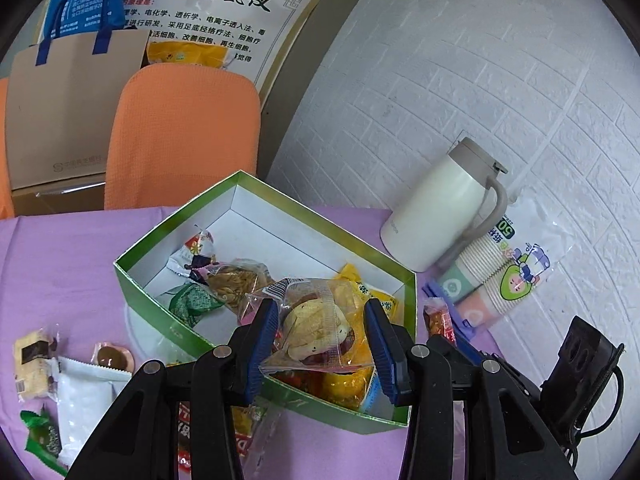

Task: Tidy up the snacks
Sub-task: 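Lower both held snacks into the green box and open both tools, then withdraw both tools and move them to the Danco Galette bag, then grasp the Danco Galette bag with both tools, then carry the Danco Galette bag toward the green box with both tools, then lower the Danco Galette bag into the green box and open both tools, then withdraw both tools and move them to the red cookie bag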

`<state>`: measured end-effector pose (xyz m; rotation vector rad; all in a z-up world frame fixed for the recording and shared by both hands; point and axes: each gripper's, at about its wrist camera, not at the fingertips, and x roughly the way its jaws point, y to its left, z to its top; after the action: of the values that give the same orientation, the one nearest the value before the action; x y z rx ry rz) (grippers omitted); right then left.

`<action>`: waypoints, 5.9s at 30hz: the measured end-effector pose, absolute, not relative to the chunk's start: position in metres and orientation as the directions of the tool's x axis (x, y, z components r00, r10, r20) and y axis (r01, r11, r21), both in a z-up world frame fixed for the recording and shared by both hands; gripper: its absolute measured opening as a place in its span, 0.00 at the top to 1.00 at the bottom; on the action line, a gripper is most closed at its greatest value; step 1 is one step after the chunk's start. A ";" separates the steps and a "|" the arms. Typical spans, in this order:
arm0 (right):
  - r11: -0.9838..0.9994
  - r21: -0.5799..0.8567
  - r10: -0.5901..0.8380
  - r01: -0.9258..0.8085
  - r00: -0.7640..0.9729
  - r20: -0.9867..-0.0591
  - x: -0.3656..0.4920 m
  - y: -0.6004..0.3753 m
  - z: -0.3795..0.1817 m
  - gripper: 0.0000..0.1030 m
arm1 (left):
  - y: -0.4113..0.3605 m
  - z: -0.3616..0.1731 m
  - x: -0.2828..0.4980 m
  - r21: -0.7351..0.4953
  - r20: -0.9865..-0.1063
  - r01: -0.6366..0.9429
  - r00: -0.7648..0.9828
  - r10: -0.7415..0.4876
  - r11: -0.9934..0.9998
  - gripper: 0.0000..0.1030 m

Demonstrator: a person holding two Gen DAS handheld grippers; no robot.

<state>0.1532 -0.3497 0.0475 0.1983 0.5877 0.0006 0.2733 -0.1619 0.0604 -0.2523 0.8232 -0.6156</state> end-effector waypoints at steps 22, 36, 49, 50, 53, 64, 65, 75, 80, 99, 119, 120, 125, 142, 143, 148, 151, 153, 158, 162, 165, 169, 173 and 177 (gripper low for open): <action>0.986 0.167 0.087 0.004 0.842 -0.533 0.141 -0.331 0.050 0.05 | -0.146 0.047 0.266 -0.385 -0.665 0.320 0.554 -0.501 0.866 0.18; 0.984 0.150 0.164 -0.098 0.832 -0.530 0.086 -0.286 0.060 0.02 | -0.120 0.075 0.183 -0.334 -0.651 0.333 0.594 -0.472 0.882 0.18; 0.941 0.278 0.333 -0.192 0.665 -0.669 0.109 -0.224 0.013 0.02 | -0.009 0.057 0.154 -0.379 -0.668 0.195 0.619 -0.413 0.905 0.18; 0.936 0.297 0.345 -0.188 0.650 -0.678 0.115 -0.222 0.008 0.02 | -0.002 0.054 0.154 -0.384 -0.669 0.188 0.618 -0.413 0.904 0.18; 0.928 0.338 0.359 -0.156 0.613 -0.704 0.132 -0.214 -0.007 0.06 | 0.010 0.048 0.154 -0.394 -0.668 0.174 0.620 -0.411 0.902 0.18; 0.945 0.321 0.294 -0.066 0.605 -0.740 0.171 -0.205 -0.030 0.26 | -0.042 0.031 0.198 -0.382 -0.698 0.314 0.519 -0.494 0.869 0.18; 0.948 0.313 0.284 -0.062 0.610 -0.740 0.173 -0.206 -0.031 0.37 | -0.050 0.027 0.206 -0.384 -0.703 0.323 0.504 -0.501 0.865 0.18; 0.933 0.358 0.300 -0.032 0.615 -0.729 0.165 -0.243 -0.028 0.89 | -0.089 -0.003 0.275 -0.419 -0.749 0.324 0.404 -0.525 0.848 0.32; 0.920 0.390 0.321 -0.028 0.623 -0.714 0.156 -0.252 -0.025 0.77 | -0.100 -0.018 0.289 -0.344 -0.791 0.315 0.411 -0.454 0.885 0.32; 0.919 0.393 0.292 0.011 0.650 -0.702 0.102 -0.273 -0.014 0.54 | -0.102 -0.026 0.206 -0.430 -0.793 0.432 0.238 -0.560 0.793 0.57; 0.935 0.352 0.269 -0.048 0.742 -0.614 0.075 -0.262 0.022 0.80 | -0.123 -0.010 0.169 -0.444 -0.766 0.470 0.243 -0.596 0.763 0.62; 0.937 0.344 0.266 -0.057 0.756 -0.598 0.074 -0.262 0.029 0.80 | -0.122 -0.001 0.166 -0.440 -0.753 0.483 0.260 -0.604 0.757 0.62; 0.933 0.350 0.269 -0.082 0.806 -0.527 0.087 -0.270 0.060 0.80 | -0.122 0.046 0.166 -0.404 -0.691 0.528 0.359 -0.627 0.747 0.63; 0.896 0.442 0.300 -0.044 0.794 -0.529 0.187 -0.330 0.063 0.80 | -0.168 0.063 0.269 -0.438 -0.684 0.454 0.392 -0.616 0.776 0.64; 0.894 0.445 0.298 -0.038 0.793 -0.532 0.191 -0.333 0.062 0.80 | -0.171 0.061 0.275 -0.443 -0.686 0.447 0.389 -0.614 0.777 0.64; 0.904 0.428 0.261 -0.004 0.797 -0.545 0.210 -0.341 0.055 0.78 | -0.180 0.050 0.300 -0.458 -0.686 0.427 0.389 -0.615 0.780 0.64; 0.936 0.349 0.187 0.035 0.792 -0.581 0.210 -0.341 0.050 0.55 | -0.183 0.043 0.309 -0.453 -0.695 0.415 0.389 -0.604 0.789 0.62; 0.953 0.300 0.146 0.037 0.811 -0.567 0.201 -0.340 0.049 0.45 | -0.180 0.036 0.312 -0.439 -0.724 0.389 0.381 -0.575 0.810 0.46; 0.966 0.253 0.101 0.058 0.812 -0.575 0.192 -0.342 0.046 0.39 | -0.162 0.028 0.308 -0.401 -0.740 0.360 0.414 -0.530 0.842 0.35; 0.963 0.265 0.106 0.059 0.816 -0.568 0.184 -0.341 0.049 0.38 | -0.154 0.033 0.301 -0.388 -0.738 0.357 0.433 -0.518 0.850 0.35; 0.962 0.268 0.108 0.051 0.831 -0.546 0.172 -0.336 0.058 0.32 | -0.147 0.040 0.291 -0.386 -0.724 0.366 0.447 -0.524 0.846 0.35; 0.950 0.309 0.138 0.034 0.843 -0.519 0.151 -0.328 0.070 0.20 | -0.132 0.052 0.271 -0.383 -0.707 0.370 0.473 -0.526 0.846 0.31; 0.951 0.310 0.174 -0.007 0.839 -0.515 0.130 -0.312 0.079 0.16 | -0.114 0.060 0.242 -0.364 -0.714 0.343 0.494 -0.496 0.866 0.27; 0.955 0.292 0.212 -0.061 0.826 -0.522 0.113 -0.291 0.080 0.11 | -0.094 0.060 0.204 -0.372 -0.714 0.323 0.500 -0.490 0.870 0.26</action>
<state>0.1131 -0.2913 0.0796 0.2696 0.5821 0.1465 0.2037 -0.0939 0.0599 -0.1992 0.9242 -0.4955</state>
